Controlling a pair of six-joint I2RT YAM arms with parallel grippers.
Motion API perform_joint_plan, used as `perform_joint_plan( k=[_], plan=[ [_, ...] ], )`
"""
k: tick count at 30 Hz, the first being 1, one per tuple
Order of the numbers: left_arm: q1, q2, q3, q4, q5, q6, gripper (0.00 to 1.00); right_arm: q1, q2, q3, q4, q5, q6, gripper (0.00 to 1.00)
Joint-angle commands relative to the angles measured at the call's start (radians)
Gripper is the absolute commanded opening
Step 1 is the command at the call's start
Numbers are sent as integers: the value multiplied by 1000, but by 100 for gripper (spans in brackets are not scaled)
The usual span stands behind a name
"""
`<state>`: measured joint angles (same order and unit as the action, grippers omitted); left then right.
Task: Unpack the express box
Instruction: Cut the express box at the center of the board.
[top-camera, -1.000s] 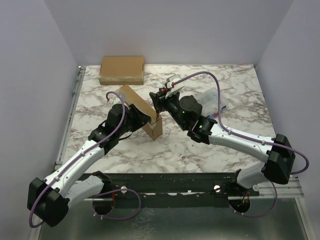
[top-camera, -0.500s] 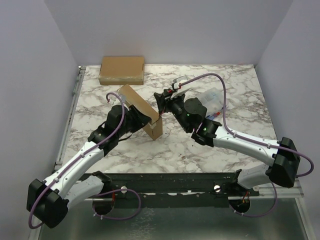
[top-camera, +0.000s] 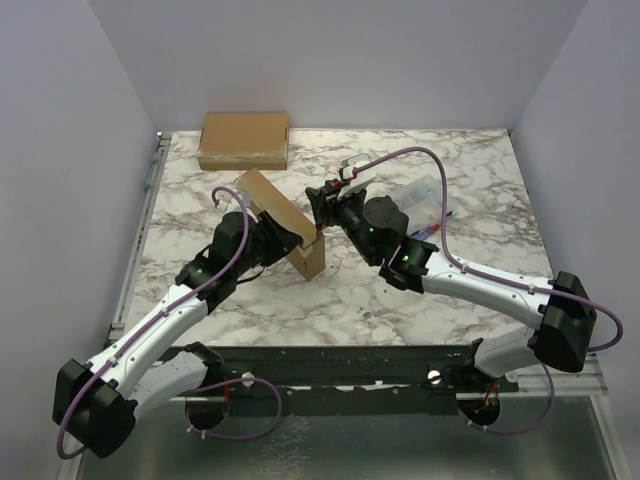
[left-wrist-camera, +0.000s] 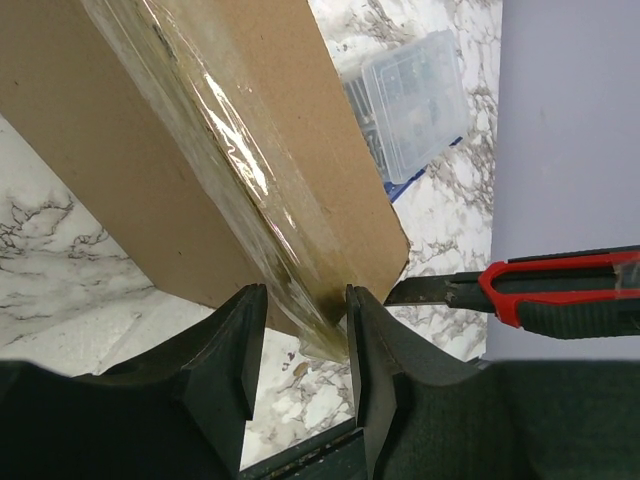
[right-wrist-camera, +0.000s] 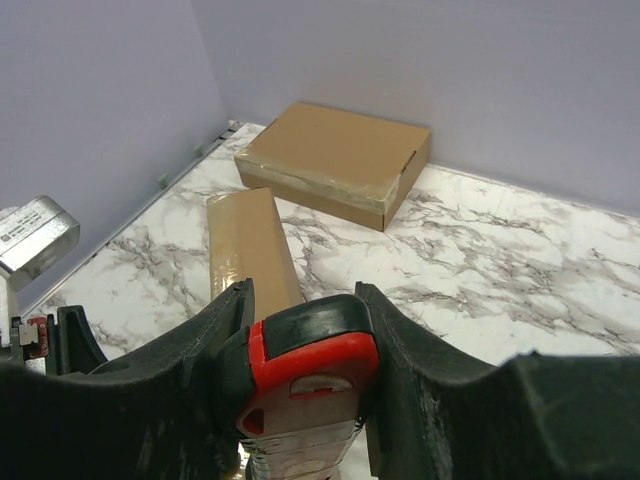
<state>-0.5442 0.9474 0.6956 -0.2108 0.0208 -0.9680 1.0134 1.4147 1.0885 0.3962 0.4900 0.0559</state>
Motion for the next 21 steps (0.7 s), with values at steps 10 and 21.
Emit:
perform_joint_plan(
  k=[10, 21],
  plan=[
    [6, -19, -24, 4, 28, 4, 43, 7, -3, 23, 41, 19, 9, 1],
    [6, -21, -24, 4, 30, 6, 43, 12, -35, 27, 34, 10, 4, 1]
  ],
)
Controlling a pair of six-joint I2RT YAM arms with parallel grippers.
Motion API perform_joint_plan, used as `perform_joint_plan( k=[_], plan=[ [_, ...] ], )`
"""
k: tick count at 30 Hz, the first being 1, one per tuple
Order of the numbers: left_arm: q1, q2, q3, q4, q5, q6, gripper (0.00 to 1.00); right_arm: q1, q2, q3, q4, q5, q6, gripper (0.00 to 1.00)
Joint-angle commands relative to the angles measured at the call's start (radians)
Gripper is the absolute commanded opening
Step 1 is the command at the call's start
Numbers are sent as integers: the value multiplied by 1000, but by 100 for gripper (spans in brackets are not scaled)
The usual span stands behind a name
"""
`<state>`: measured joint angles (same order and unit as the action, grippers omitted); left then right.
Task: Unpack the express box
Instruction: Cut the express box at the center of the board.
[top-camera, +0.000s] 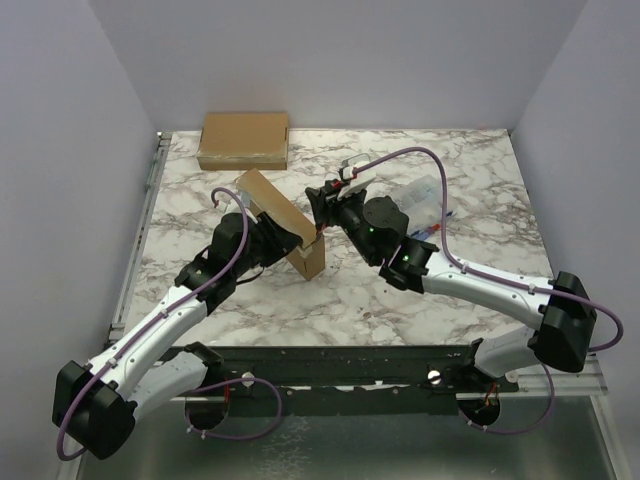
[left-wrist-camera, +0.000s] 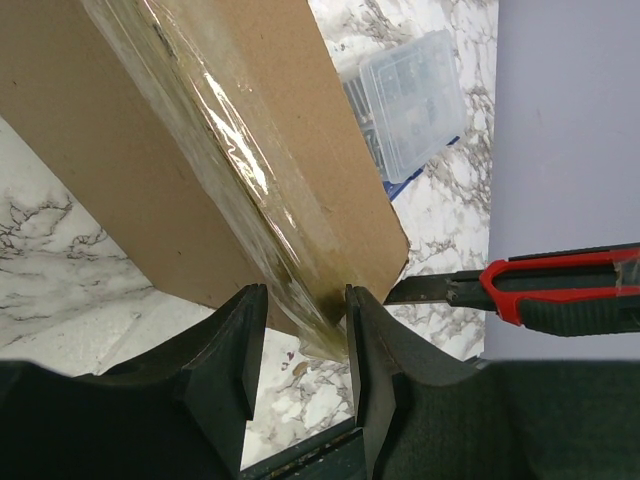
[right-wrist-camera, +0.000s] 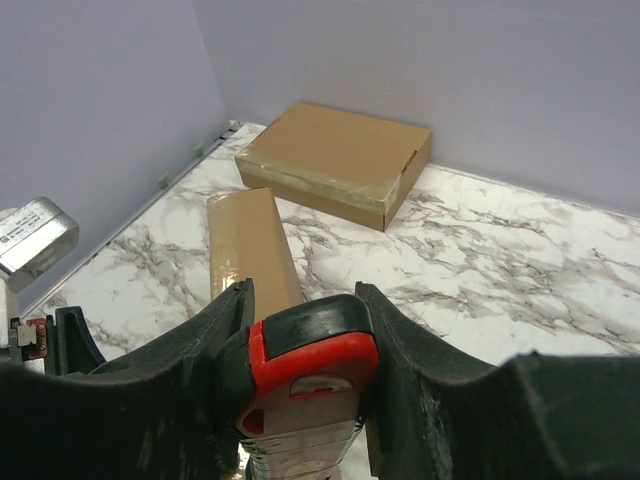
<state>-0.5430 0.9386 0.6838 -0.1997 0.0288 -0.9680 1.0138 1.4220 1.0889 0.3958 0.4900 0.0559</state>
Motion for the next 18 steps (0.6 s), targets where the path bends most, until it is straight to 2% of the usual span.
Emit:
perform_joint_plan(
  k=[1, 18],
  plan=[
    [6, -12, -12, -7, 20, 6, 43, 13, -45, 26, 35, 10, 4, 1],
    [6, -15, -12, -7, 23, 3, 42, 14, 15, 24, 68, 8, -9, 1]
  ],
)
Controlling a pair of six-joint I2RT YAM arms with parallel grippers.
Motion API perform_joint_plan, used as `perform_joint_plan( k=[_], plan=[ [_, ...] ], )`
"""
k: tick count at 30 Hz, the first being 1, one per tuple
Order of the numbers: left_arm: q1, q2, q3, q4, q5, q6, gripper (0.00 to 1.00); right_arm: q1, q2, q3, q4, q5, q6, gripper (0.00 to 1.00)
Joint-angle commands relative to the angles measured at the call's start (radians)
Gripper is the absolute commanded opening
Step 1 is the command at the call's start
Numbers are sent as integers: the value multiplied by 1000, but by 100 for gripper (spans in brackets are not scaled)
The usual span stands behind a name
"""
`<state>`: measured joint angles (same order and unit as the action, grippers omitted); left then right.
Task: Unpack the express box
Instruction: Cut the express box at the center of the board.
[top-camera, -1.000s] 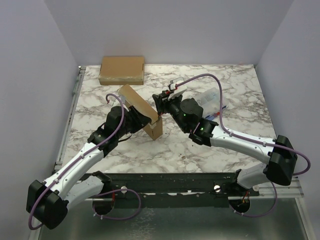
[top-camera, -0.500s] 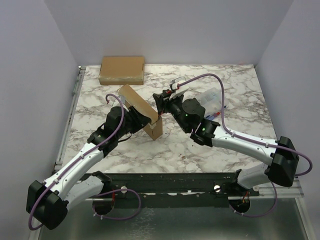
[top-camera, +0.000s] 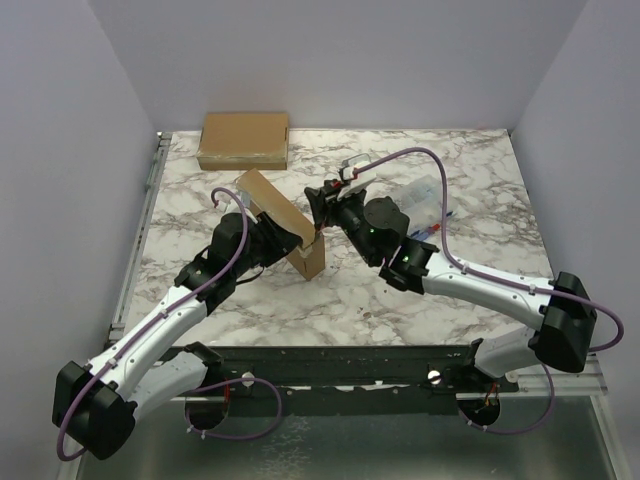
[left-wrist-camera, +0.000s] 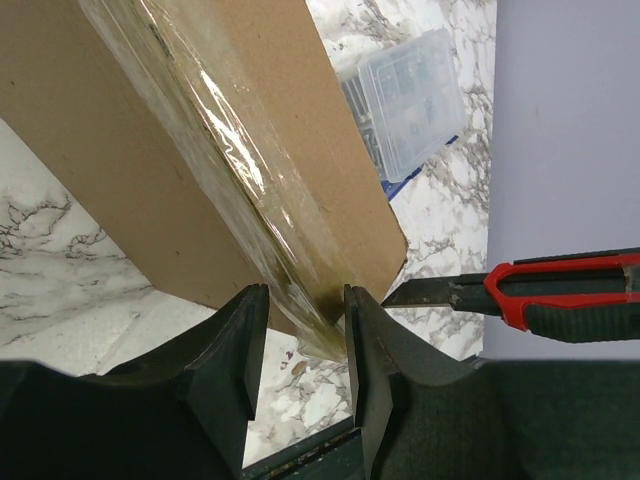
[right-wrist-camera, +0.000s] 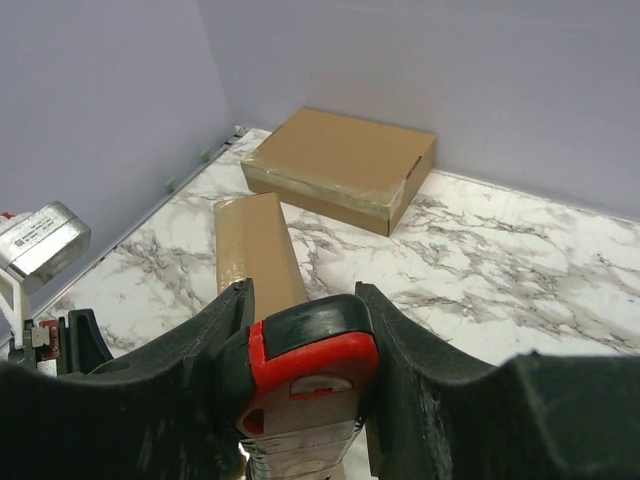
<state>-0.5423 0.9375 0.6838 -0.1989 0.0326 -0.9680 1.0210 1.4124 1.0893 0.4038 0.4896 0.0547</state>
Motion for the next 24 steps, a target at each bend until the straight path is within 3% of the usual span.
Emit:
perform_joint_plan(
  k=[1, 12, 19, 24],
  plan=[
    [5, -14, -11, -8, 20, 3, 42, 7, 30, 27, 60, 9, -10, 1],
    [6, -26, -21, -7, 21, -20, 41, 21, 59, 26, 74, 25, -7, 1],
    [5, -101, -75, 27, -37, -142, 39, 156, 90, 32, 188, 270, -45, 1],
    [5, -136, -98, 37, -52, -172, 39, 170, 131, 64, 181, 359, -28, 0]
  ],
)
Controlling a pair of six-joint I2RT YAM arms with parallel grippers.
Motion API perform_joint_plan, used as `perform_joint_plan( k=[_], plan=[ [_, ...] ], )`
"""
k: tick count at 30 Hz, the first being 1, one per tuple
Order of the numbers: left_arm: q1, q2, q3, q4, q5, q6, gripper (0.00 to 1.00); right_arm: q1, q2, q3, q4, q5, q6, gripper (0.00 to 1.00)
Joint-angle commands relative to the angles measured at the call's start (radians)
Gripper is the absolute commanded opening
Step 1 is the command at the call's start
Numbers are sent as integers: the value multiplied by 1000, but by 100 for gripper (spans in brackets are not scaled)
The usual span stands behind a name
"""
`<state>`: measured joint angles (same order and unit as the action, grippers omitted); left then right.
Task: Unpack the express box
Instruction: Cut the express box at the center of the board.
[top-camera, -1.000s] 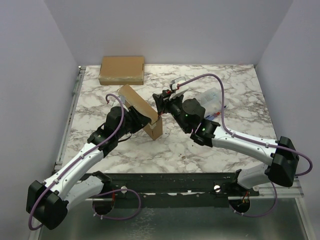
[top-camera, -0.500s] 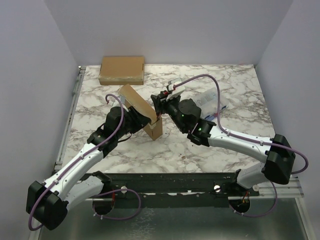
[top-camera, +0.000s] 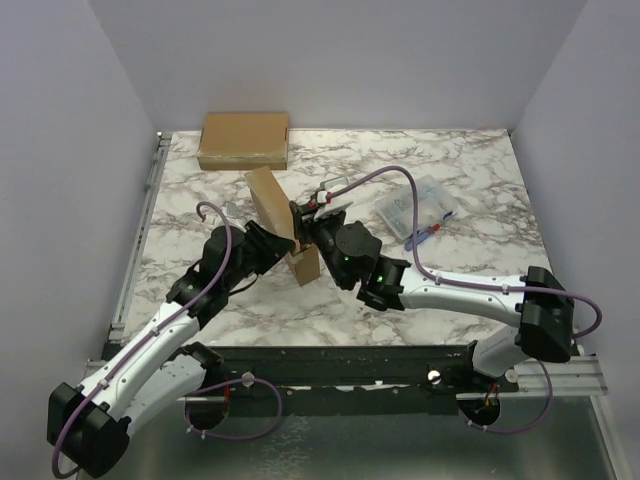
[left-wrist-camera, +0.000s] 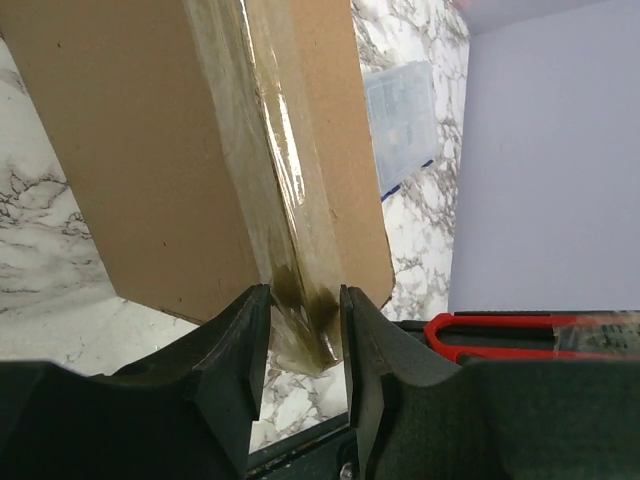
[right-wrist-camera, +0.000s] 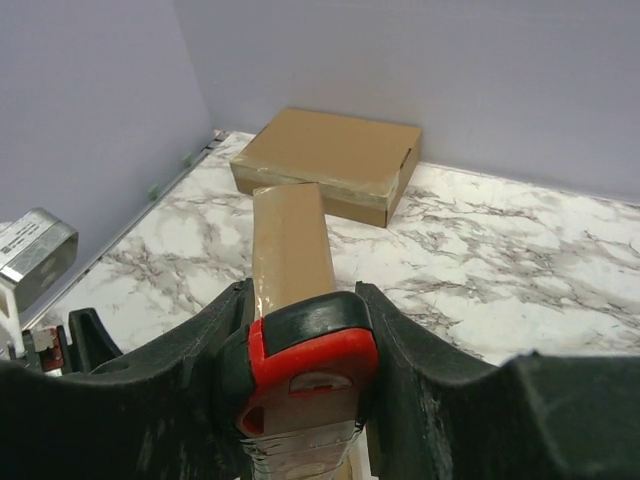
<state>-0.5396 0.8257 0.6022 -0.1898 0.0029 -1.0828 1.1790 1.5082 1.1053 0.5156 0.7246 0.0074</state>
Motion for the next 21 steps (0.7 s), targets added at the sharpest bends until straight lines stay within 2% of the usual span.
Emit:
perform_joint_plan(
  k=[1, 4, 8, 10, 12, 15, 17, 21],
  plan=[
    [3, -26, -17, 27, -19, -53, 39, 12, 37, 47, 68, 131, 22, 0],
    [3, -43, -18, 26, -25, -8, 42, 12, 36, 44, 64, 152, 23, 0],
    [3, -114, -25, -1, -56, 67, 68, 12, 35, 44, 61, 166, 12, 0],
    [3, -158, -21, -32, -84, 114, 76, 12, 40, 45, 61, 179, 2, 0],
    [3, -205, -17, -66, -120, 166, 78, 11, 38, 45, 60, 183, 2, 0],
    [2, -258, -25, -88, -130, 238, 66, 13, 36, 48, 50, 178, 8, 0],
    [3, -257, -32, -88, -102, 267, 51, 12, 40, 54, 43, 179, 5, 0],
    [3, -213, -50, -34, -25, 294, 36, 12, 46, 63, 36, 173, 7, 0]
  ],
)
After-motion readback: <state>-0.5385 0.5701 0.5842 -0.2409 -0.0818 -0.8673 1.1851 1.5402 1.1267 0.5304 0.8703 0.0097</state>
